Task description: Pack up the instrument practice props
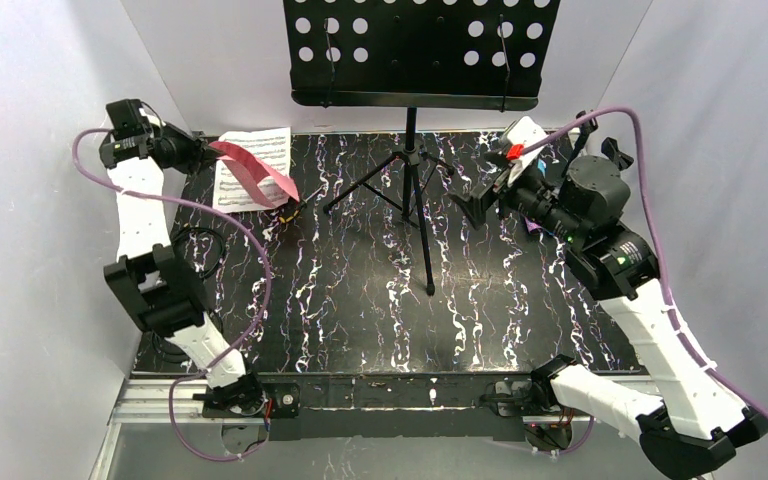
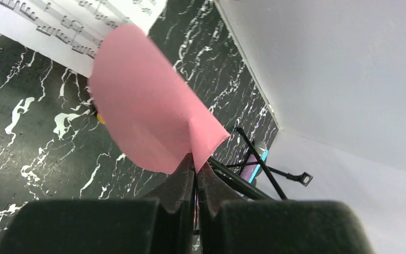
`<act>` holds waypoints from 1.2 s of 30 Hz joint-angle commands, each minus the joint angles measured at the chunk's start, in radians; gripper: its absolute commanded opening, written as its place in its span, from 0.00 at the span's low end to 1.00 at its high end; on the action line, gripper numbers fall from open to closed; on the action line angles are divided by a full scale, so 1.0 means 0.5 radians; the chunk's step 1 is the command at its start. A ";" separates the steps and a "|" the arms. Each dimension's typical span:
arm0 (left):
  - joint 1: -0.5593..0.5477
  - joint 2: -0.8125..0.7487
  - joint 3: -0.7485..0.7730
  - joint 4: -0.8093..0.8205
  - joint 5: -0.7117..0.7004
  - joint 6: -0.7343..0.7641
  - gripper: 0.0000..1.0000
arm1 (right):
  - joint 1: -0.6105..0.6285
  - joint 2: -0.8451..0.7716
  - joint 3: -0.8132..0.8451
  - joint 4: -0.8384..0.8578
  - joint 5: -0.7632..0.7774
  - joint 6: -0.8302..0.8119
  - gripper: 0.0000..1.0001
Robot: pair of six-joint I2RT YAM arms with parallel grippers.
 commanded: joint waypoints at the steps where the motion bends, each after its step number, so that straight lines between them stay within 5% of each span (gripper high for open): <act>1: -0.032 -0.285 0.013 -0.227 -0.057 0.233 0.00 | 0.013 -0.026 -0.080 0.151 -0.372 -0.075 0.99; 5: -0.088 -0.425 0.073 -0.482 -0.124 0.396 0.00 | 0.021 -0.030 -0.176 0.202 -0.559 -0.084 0.99; 16: -0.243 -1.156 -0.602 -0.552 0.010 0.306 0.00 | 0.246 -0.102 -0.544 0.473 -0.652 -0.078 0.99; 22: -0.243 -1.050 -0.351 -0.468 0.084 0.160 0.00 | 0.319 -0.121 -0.577 0.424 -0.616 -0.080 0.99; 33: -0.243 -0.643 -0.156 0.352 0.173 -0.416 0.00 | 0.324 -0.132 -0.571 0.306 -0.499 -0.126 0.99; 36: -0.242 -0.466 0.041 0.314 0.101 -0.414 0.00 | 0.324 -0.102 -0.556 0.272 -0.469 -0.160 0.99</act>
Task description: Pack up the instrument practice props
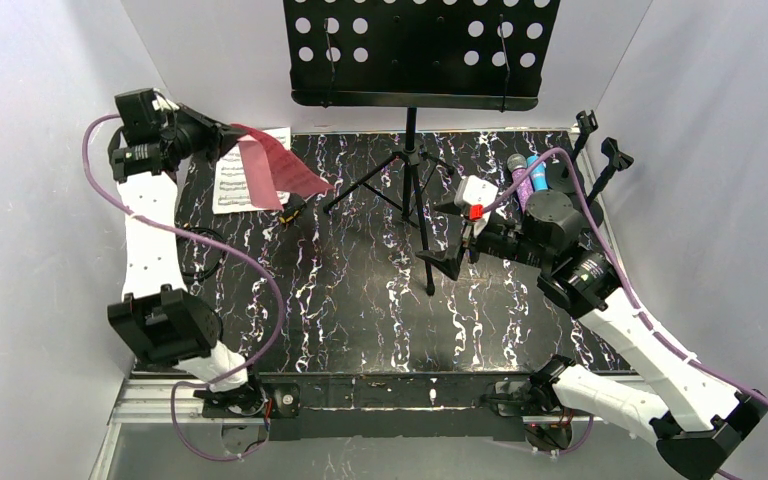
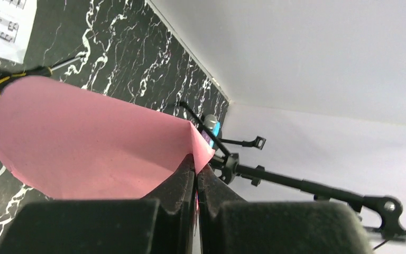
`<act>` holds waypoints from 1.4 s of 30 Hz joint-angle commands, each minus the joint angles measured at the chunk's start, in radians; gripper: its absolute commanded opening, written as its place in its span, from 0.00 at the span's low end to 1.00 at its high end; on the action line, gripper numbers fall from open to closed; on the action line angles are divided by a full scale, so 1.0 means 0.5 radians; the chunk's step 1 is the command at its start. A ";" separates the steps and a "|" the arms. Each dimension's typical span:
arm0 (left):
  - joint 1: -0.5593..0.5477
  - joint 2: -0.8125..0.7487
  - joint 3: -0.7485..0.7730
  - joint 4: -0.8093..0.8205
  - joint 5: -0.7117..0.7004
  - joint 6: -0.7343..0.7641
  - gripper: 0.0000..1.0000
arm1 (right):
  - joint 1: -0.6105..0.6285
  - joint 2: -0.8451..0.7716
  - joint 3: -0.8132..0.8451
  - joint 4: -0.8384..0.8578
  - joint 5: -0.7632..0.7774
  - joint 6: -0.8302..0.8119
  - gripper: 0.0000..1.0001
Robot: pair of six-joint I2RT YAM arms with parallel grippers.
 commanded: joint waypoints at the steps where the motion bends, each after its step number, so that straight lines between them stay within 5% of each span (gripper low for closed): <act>1: 0.010 0.172 0.295 0.107 -0.030 -0.124 0.00 | 0.010 0.025 0.036 -0.051 0.070 -0.076 0.99; 9: 0.079 -0.195 -0.079 -0.162 -0.362 -0.030 0.00 | 0.013 0.041 0.041 -0.042 0.078 -0.107 0.99; 17: 0.041 -0.514 -0.403 -0.171 0.042 -0.133 0.00 | 0.012 0.004 0.039 -0.045 0.013 -0.106 0.99; 25: -0.010 -0.416 -0.300 -0.019 0.214 -0.247 0.00 | 0.013 -0.038 0.034 -0.084 0.043 -0.109 0.99; 36: 0.311 -0.425 -0.216 -0.376 -0.232 -0.024 0.00 | 0.015 -0.048 0.049 -0.099 0.052 -0.122 0.99; 42: 0.220 -0.755 -0.688 -0.447 0.107 -0.053 0.00 | 0.015 -0.110 0.032 -0.108 0.023 -0.110 0.99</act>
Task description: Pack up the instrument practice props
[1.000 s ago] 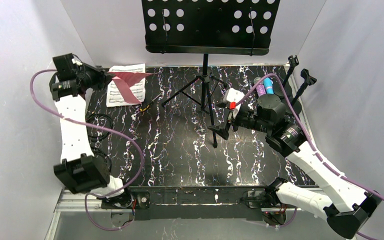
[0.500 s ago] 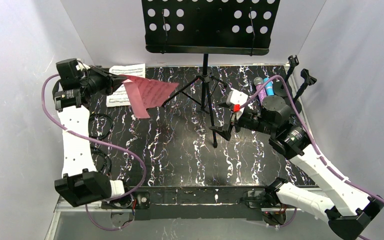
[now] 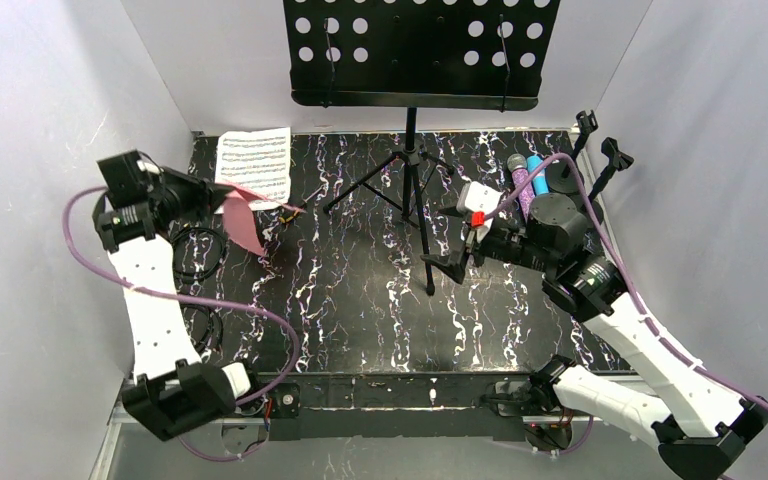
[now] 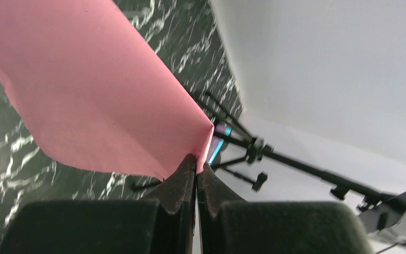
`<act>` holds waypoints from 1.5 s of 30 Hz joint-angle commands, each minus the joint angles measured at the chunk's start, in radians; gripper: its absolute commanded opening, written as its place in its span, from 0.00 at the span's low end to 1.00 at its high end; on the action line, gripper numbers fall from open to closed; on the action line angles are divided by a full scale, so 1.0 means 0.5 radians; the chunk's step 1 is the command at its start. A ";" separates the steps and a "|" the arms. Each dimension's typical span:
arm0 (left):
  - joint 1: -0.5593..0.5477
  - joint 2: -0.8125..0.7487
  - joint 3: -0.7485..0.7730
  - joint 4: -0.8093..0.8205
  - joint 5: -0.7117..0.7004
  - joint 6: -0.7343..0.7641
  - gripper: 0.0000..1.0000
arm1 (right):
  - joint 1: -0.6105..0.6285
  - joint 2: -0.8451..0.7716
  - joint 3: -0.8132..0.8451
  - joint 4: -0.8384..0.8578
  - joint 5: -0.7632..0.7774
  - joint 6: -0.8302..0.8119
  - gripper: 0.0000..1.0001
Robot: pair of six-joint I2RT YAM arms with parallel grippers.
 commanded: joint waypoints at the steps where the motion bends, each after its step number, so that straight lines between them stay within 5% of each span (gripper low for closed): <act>1: -0.073 -0.245 -0.243 -0.185 0.323 0.035 0.00 | 0.014 -0.083 0.031 0.004 -0.023 -0.003 0.99; 4: -0.088 -0.235 -0.226 -0.208 0.545 0.058 0.00 | 0.013 -0.111 0.038 -0.029 -0.031 -0.005 0.99; 12: -0.212 -0.214 0.119 -0.544 0.523 0.280 0.00 | 0.018 -0.118 -0.076 0.096 -0.137 -0.013 0.99; 19: -0.444 -0.436 -0.064 -0.591 0.545 0.213 0.00 | 0.071 -0.012 -0.225 0.450 -0.145 0.070 0.98; 33: -0.481 -0.674 -0.043 -0.887 0.662 0.251 0.00 | 0.578 0.248 -0.701 1.237 0.442 0.015 0.99; 45: -0.481 -0.698 0.015 -1.098 0.715 0.419 0.00 | 0.676 0.507 -0.524 1.302 0.395 0.008 0.98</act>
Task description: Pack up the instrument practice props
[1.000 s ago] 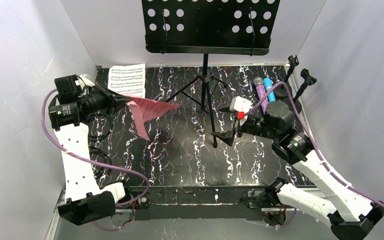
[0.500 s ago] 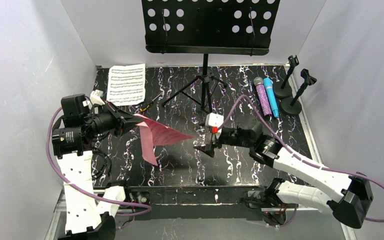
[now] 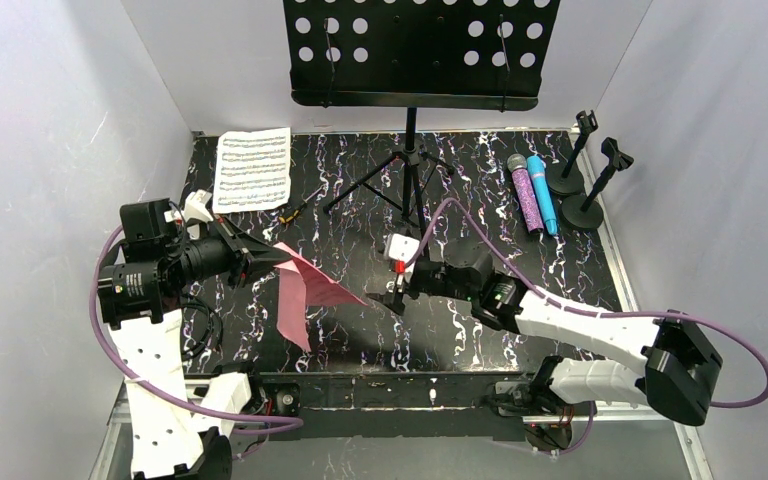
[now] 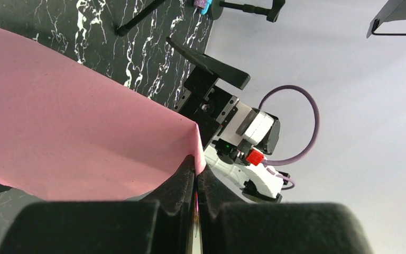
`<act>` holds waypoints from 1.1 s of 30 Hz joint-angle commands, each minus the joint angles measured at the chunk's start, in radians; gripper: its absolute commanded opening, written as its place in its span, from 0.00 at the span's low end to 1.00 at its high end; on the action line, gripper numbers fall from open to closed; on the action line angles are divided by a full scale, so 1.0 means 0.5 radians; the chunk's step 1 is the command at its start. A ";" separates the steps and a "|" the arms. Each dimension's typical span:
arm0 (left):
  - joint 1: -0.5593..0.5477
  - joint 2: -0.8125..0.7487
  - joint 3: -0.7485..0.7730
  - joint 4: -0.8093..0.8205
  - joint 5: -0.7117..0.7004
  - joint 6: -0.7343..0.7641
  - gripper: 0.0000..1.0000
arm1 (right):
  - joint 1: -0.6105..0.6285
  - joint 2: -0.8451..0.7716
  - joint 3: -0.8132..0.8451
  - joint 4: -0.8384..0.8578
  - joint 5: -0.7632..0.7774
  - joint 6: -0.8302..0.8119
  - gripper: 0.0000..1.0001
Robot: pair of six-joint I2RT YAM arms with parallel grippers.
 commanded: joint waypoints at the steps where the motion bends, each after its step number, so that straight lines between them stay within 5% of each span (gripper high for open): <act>1: -0.009 0.002 0.071 -0.112 0.045 0.120 0.00 | 0.093 -0.053 0.158 0.078 0.005 -0.032 0.99; 22: -0.009 0.130 0.268 -0.383 -0.078 0.424 0.00 | 0.543 -0.082 0.297 -0.289 0.705 -0.027 0.99; 33: -0.009 0.149 0.308 -0.410 -0.100 0.471 0.00 | 0.564 -0.135 0.365 -0.355 0.599 0.080 0.99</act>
